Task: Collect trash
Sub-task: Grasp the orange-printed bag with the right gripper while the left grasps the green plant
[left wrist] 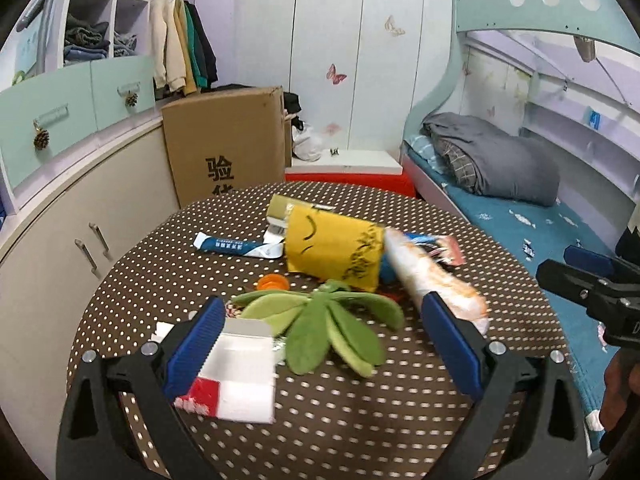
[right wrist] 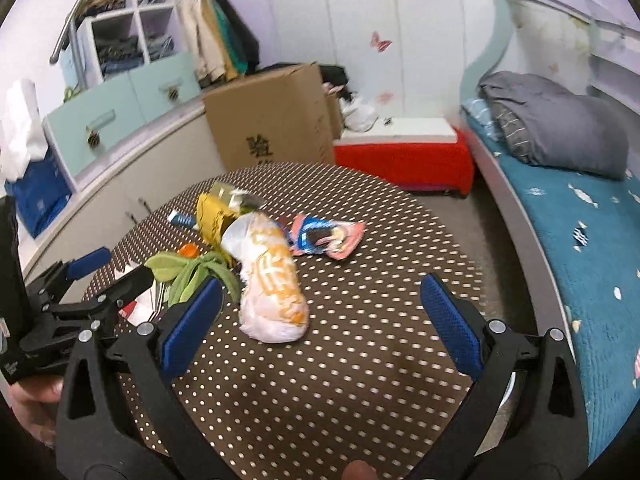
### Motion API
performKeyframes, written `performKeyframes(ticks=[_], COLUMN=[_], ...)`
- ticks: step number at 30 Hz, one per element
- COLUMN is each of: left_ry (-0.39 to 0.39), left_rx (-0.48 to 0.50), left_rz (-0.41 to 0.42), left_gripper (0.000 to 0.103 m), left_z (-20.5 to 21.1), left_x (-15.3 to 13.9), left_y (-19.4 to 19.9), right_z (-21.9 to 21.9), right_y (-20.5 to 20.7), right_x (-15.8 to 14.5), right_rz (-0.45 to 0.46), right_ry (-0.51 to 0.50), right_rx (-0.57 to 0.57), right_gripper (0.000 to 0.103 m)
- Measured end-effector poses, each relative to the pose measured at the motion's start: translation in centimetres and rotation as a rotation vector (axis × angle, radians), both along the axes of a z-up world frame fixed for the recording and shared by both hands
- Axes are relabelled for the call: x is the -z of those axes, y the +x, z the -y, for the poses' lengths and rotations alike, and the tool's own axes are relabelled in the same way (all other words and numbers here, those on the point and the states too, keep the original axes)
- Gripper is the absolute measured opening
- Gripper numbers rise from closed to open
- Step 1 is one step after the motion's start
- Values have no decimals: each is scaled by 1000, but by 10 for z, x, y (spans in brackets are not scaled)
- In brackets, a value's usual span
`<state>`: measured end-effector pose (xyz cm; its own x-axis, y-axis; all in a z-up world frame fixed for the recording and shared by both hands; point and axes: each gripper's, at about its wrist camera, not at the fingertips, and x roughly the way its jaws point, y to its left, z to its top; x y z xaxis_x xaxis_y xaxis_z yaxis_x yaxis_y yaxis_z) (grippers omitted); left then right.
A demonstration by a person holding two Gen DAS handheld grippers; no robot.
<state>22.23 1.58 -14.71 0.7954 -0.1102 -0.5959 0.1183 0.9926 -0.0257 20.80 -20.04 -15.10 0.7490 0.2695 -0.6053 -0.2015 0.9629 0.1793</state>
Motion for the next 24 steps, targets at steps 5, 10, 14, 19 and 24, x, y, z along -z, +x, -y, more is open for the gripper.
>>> performKeyframes(ticks=[5,10,14,19,24], left_ry=[72,162,162,102,22], left_rx=[71,145,182,201,191], left_rz=[-55,-90,-182,-198,-167], left_gripper=[96,94,49,14,10], left_z=[0,14,18,12,-3], left_x=[17,33,52,56,45], left_y=[27,52,70,68,56], right_z=[-9,-16,-28,-50,-44], right_y=[14,32,52,72,61], right_x=[9,19,29,47,47], right_rz=[-24,-56,-96,-171,-160], right_ry=[-1,-1,-11,-36,11], right_rx=[-20,-36,-59,-136,-134], right_gripper=[97,97,96,68,39])
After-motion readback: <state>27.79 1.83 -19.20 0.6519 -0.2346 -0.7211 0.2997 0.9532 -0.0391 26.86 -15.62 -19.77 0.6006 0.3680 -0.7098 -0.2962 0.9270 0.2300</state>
